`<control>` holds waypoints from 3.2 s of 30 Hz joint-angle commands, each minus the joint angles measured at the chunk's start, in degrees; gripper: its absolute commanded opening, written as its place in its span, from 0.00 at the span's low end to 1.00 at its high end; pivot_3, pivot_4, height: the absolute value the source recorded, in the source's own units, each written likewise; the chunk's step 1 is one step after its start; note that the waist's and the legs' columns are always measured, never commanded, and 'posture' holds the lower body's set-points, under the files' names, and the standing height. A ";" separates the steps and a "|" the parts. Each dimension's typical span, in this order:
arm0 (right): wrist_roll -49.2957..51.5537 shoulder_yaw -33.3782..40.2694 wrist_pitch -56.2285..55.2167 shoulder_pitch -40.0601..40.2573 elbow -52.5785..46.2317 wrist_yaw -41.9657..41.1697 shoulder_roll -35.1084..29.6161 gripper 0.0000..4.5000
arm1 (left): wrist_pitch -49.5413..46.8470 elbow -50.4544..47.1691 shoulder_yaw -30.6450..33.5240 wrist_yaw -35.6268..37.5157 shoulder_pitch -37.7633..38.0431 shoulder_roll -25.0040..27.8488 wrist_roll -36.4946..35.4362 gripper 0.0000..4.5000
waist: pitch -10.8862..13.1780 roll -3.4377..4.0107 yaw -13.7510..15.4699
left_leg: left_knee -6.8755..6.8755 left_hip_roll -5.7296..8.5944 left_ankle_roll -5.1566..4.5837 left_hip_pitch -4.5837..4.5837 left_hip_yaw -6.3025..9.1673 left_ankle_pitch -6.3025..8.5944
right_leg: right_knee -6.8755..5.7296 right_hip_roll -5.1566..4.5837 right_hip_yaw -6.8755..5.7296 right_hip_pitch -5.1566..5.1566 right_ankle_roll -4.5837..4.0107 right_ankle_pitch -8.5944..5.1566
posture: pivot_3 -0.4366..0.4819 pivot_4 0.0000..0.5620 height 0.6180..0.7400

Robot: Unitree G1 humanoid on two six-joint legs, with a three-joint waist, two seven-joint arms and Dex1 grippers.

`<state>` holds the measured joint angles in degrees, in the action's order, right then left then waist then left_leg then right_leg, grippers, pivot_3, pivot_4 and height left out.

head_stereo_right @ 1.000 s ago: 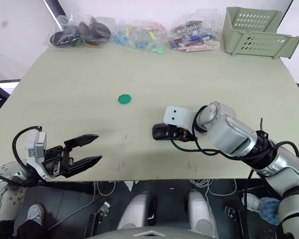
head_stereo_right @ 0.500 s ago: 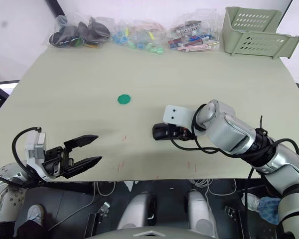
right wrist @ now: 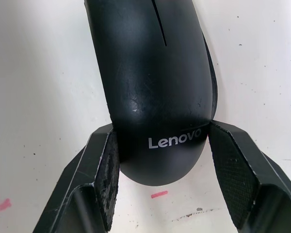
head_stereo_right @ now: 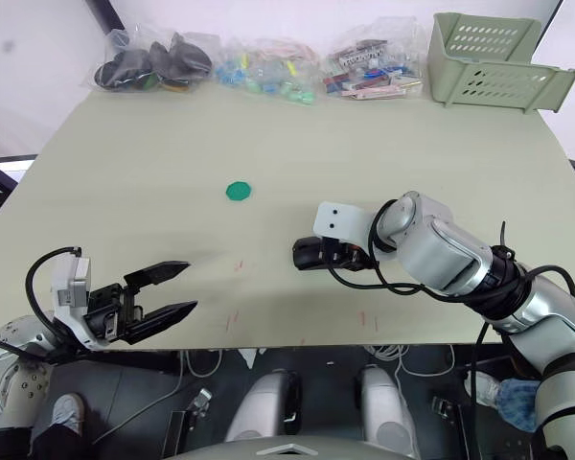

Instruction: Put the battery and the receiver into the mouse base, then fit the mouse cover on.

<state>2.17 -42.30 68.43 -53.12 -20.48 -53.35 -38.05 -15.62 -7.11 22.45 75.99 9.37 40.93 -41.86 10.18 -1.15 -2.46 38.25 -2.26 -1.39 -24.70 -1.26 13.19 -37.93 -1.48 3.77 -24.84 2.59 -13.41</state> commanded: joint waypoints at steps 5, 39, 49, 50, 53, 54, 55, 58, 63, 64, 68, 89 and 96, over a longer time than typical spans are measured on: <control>-0.09 1.22 -1.08 -1.74 -1.50 0.50 -0.42 0.99 | 1.07 -0.10 0.87 0.42 0.15 -0.05 -0.24 1.00 | 0.00 0.00 0.00 | 0.00 0.00 0.00 -0.01 0.00 0.00 | 0.00 0.00 0.00 0.00 0.00 0.00 | 0.48 0.27 1.00; 15.10 30.66 -43.92 26.39 14.38 -7.45 5.62 0.99 | -0.85 0.01 -1.26 2.12 -2.72 0.56 -0.96 1.00 | -0.07 -0.13 0.13 | 0.12 -0.06 -0.01 0.10 0.04 -0.01 | -0.02 0.33 0.02 0.14 0.07 0.05 | 0.48 0.27 1.00; 11.90 29.30 -54.10 23.70 26.88 -11.73 7.19 0.99 | -1.02 -0.53 -0.98 2.71 -2.49 0.76 -0.71 1.00 | -0.07 -0.12 0.13 | 0.10 -0.06 -0.01 0.09 0.01 -0.01 | -0.03 0.34 0.06 0.13 0.07 0.07 | 0.48 0.27 1.00; 11.79 29.35 -54.41 23.62 27.27 -12.00 7.35 0.99 | -1.02 -0.59 -0.94 2.69 -2.41 0.76 -0.71 1.00 | -0.07 -0.12 0.14 | 0.10 -0.06 -0.01 0.09 0.01 -0.01 | -0.02 0.34 0.06 0.13 0.08 0.07 | 0.48 0.27 1.00; 11.10 29.20 -55.29 23.14 28.89 -12.46 7.85 0.99 | -1.02 -0.66 -0.90 2.58 -2.28 0.75 -0.65 1.00 | -0.07 -0.12 0.14 | 0.10 -0.06 -0.01 0.08 0.00 -0.01 | -0.02 0.34 0.06 0.13 0.09 0.07 | 0.48 0.27 1.00; 10.83 29.12 -55.54 22.97 29.42 -12.57 8.01 0.99 | -1.02 -0.77 -0.87 2.55 -2.16 0.74 -0.65 1.00 | -0.07 -0.11 0.13 | 0.10 -0.06 -0.01 0.08 0.00 -0.01 | -0.02 0.34 0.06 0.13 0.10 0.08 | 0.48 0.27 1.00; 10.66 29.11 -55.75 22.76 29.89 -12.72 8.19 0.99 | -1.03 -0.85 -0.84 2.51 -2.09 0.73 -0.67 1.00 | -0.07 -0.12 0.13 | 0.10 -0.06 -0.01 0.08 0.00 -0.01 | -0.02 0.34 0.06 0.13 0.09 0.08 | 0.48 0.27 1.00; 10.48 29.29 -55.92 22.20 30.61 -13.07 8.59 0.88 | -1.03 -0.95 -0.80 2.42 -2.05 0.70 -0.68 1.00 | -0.07 -0.11 0.13 | 0.10 -0.06 -0.01 0.10 0.01 -0.01 | -0.03 0.34 0.06 0.13 0.08 0.07 | 0.48 0.27 1.00; 9.96 29.44 -56.19 22.25 30.45 -13.28 8.91 0.83 | -0.79 -1.00 -0.67 2.48 -1.75 0.67 -0.62 1.00 | -0.07 -0.11 0.14 | 0.10 -0.06 0.00 0.09 0.01 -0.01 | -0.03 0.34 0.06 0.13 0.11 0.09 | 0.48 0.27 1.00; 9.93 29.48 -56.18 22.26 30.40 -13.35 8.94 0.83 | -0.76 -0.97 -0.66 2.48 -1.76 0.68 -0.60 1.00 | -0.07 -0.11 0.14 | 0.10 -0.06 0.00 0.08 0.00 -0.01 | -0.02 0.34 0.06 0.13 0.11 0.09 | 0.48 0.27 1.00; 9.97 29.57 -55.99 22.21 30.37 -13.57 8.99 0.83 | -0.69 -0.86 -0.73 2.46 -1.90 0.70 -0.51 1.00 | -0.07 -0.11 0.14 | 0.10 -0.06 -0.01 0.09 0.01 -0.01 | -0.03 0.34 0.06 0.13 0.10 0.09 | 0.48 0.27 1.00; 9.73 29.31 -53.06 17.10 26.19 -16.67 6.78 0.52 | -0.38 -0.11 -0.75 3.07 -2.30 1.06 -0.16 1.00 | -0.06 -0.10 0.12 | 0.10 -0.06 -0.01 0.10 0.00 -0.01 | -0.05 0.35 0.06 0.12 0.14 0.11 | 0.48 0.27 1.00; 7.03 23.01 -41.30 6.07 22.42 -21.26 3.66 0.52 | -0.23 -0.09 -1.00 2.94 -2.43 1.02 0.03 1.00 | -0.05 -0.09 0.12 | 0.09 -0.09 0.00 0.10 0.02 -0.01 | -0.05 0.34 0.03 0.11 0.08 0.08 | 0.48 0.27 1.00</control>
<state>9.29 -18.90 25.37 -45.89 3.28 -73.70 -33.96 -16.61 -6.16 20.66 78.60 6.90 41.19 -41.74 10.13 -1.24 -2.34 38.34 -2.35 -1.39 -24.59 -1.23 13.18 -37.98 -1.13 3.79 -24.74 2.67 -13.33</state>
